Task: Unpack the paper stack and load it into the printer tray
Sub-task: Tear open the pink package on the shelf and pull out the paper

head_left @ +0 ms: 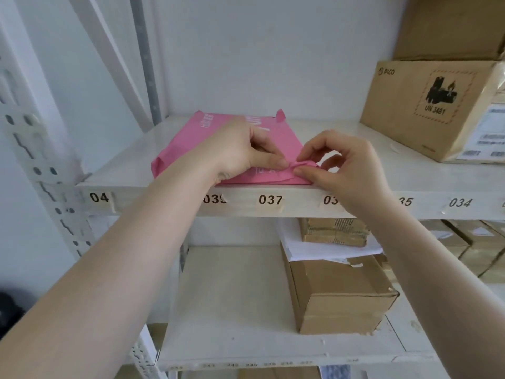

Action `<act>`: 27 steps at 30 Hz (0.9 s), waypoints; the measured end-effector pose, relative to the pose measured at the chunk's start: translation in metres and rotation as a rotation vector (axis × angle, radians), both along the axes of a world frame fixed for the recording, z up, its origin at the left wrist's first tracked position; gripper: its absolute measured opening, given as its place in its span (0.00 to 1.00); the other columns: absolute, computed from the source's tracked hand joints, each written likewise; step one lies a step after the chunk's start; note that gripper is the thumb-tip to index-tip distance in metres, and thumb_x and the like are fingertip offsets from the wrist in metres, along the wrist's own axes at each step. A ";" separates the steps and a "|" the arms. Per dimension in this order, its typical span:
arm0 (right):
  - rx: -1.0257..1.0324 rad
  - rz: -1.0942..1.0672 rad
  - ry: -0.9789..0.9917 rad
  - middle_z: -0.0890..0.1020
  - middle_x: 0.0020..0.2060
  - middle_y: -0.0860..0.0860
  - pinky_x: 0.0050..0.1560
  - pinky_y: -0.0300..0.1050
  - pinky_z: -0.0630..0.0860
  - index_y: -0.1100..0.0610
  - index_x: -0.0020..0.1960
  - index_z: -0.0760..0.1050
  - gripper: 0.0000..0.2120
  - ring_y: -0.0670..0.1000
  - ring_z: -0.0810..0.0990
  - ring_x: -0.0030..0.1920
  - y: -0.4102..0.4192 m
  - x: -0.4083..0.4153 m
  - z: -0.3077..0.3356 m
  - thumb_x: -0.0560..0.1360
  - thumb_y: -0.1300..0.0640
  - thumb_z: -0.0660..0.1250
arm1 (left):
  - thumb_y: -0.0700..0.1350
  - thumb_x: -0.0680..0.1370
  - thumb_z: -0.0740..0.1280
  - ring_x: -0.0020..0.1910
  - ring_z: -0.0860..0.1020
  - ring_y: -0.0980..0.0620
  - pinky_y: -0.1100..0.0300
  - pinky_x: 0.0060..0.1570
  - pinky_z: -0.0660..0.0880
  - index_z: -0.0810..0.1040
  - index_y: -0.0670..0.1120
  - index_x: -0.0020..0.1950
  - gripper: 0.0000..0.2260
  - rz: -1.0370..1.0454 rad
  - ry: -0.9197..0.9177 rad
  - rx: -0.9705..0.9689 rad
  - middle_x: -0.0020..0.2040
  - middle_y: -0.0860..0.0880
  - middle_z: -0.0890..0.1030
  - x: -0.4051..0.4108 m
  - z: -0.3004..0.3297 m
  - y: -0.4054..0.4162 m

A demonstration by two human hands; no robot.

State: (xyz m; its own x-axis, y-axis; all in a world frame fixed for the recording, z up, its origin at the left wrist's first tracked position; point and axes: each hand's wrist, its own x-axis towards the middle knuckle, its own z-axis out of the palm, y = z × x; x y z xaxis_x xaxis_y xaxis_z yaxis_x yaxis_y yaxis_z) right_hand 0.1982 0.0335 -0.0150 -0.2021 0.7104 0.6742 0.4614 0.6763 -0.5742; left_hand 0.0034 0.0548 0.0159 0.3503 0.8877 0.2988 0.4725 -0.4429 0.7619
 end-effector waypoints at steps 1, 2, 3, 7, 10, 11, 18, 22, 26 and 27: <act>-0.004 0.001 0.027 0.82 0.35 0.46 0.36 0.45 0.75 0.55 0.39 0.80 0.07 0.46 0.78 0.37 0.001 0.000 0.000 0.66 0.60 0.77 | 0.47 0.66 0.77 0.30 0.73 0.65 0.73 0.35 0.68 0.84 0.50 0.40 0.05 -0.016 -0.001 0.011 0.27 0.58 0.79 0.000 -0.001 -0.001; -0.013 0.004 0.056 0.81 0.33 0.44 0.35 0.42 0.74 0.55 0.38 0.80 0.06 0.44 0.77 0.36 0.002 -0.001 0.001 0.66 0.60 0.77 | 0.48 0.67 0.76 0.32 0.73 0.64 0.72 0.37 0.69 0.84 0.50 0.42 0.06 -0.033 -0.005 0.020 0.29 0.58 0.78 -0.001 -0.002 -0.003; -0.026 0.010 0.082 0.81 0.31 0.43 0.33 0.39 0.73 0.56 0.38 0.80 0.06 0.43 0.77 0.34 0.002 -0.002 0.001 0.66 0.59 0.77 | 0.48 0.68 0.75 0.34 0.73 0.63 0.71 0.38 0.69 0.83 0.50 0.45 0.07 -0.053 -0.014 0.024 0.32 0.58 0.78 -0.002 -0.002 -0.005; -0.080 0.033 0.124 0.81 0.31 0.45 0.33 0.32 0.71 0.59 0.38 0.81 0.05 0.43 0.76 0.33 0.002 -0.003 0.003 0.67 0.59 0.76 | 0.48 0.67 0.76 0.35 0.72 0.62 0.73 0.38 0.69 0.81 0.49 0.47 0.11 -0.097 -0.002 0.055 0.41 0.55 0.79 -0.001 -0.003 -0.013; -0.130 0.036 0.131 0.82 0.32 0.49 0.37 0.32 0.72 0.61 0.40 0.82 0.06 0.42 0.76 0.34 0.002 -0.004 0.006 0.69 0.58 0.75 | 0.49 0.66 0.77 0.33 0.72 0.60 0.69 0.35 0.68 0.82 0.49 0.42 0.09 -0.021 -0.021 0.093 0.36 0.54 0.79 0.006 -0.006 -0.013; -0.144 0.033 0.137 0.82 0.32 0.49 0.37 0.32 0.72 0.61 0.40 0.82 0.06 0.41 0.76 0.33 0.003 -0.004 0.007 0.69 0.57 0.74 | 0.49 0.66 0.77 0.32 0.71 0.59 0.67 0.34 0.67 0.83 0.48 0.41 0.08 0.002 -0.038 0.095 0.34 0.52 0.79 0.008 -0.006 -0.012; -0.036 -0.006 0.201 0.83 0.43 0.50 0.36 0.43 0.74 0.54 0.41 0.79 0.07 0.49 0.80 0.44 -0.006 0.000 -0.004 0.67 0.59 0.76 | 0.53 0.67 0.75 0.26 0.72 0.61 0.72 0.30 0.68 0.82 0.51 0.33 0.07 0.063 -0.059 -0.036 0.22 0.56 0.76 0.010 0.002 -0.007; -0.009 -0.014 0.084 0.81 0.45 0.50 0.37 0.43 0.75 0.54 0.42 0.80 0.08 0.49 0.79 0.45 -0.009 -0.001 -0.006 0.66 0.61 0.77 | 0.54 0.68 0.74 0.32 0.75 0.62 0.70 0.40 0.69 0.82 0.54 0.30 0.08 0.084 -0.051 -0.064 0.26 0.55 0.78 0.009 0.002 -0.004; 0.018 -0.076 0.029 0.81 0.45 0.47 0.34 0.39 0.75 0.55 0.43 0.81 0.08 0.46 0.79 0.44 -0.006 -0.004 -0.008 0.66 0.58 0.77 | 0.52 0.71 0.72 0.27 0.73 0.68 0.74 0.36 0.67 0.81 0.55 0.31 0.08 0.079 -0.043 -0.069 0.23 0.60 0.77 0.009 0.003 -0.005; 0.024 -0.086 0.028 0.81 0.45 0.47 0.34 0.40 0.75 0.55 0.43 0.81 0.08 0.45 0.79 0.43 -0.006 -0.004 -0.009 0.67 0.58 0.77 | 0.52 0.71 0.72 0.27 0.72 0.68 0.70 0.38 0.67 0.81 0.55 0.32 0.08 0.076 -0.043 -0.067 0.23 0.60 0.76 0.009 0.003 -0.006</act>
State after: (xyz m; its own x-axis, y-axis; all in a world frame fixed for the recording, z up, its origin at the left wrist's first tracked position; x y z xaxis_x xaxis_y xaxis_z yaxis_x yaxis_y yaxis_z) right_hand 0.1945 0.0277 -0.0238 -0.1219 0.7076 0.6960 0.5026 0.6486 -0.5715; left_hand 0.0123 0.0489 0.0189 0.2690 0.9299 0.2508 0.4695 -0.3540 0.8089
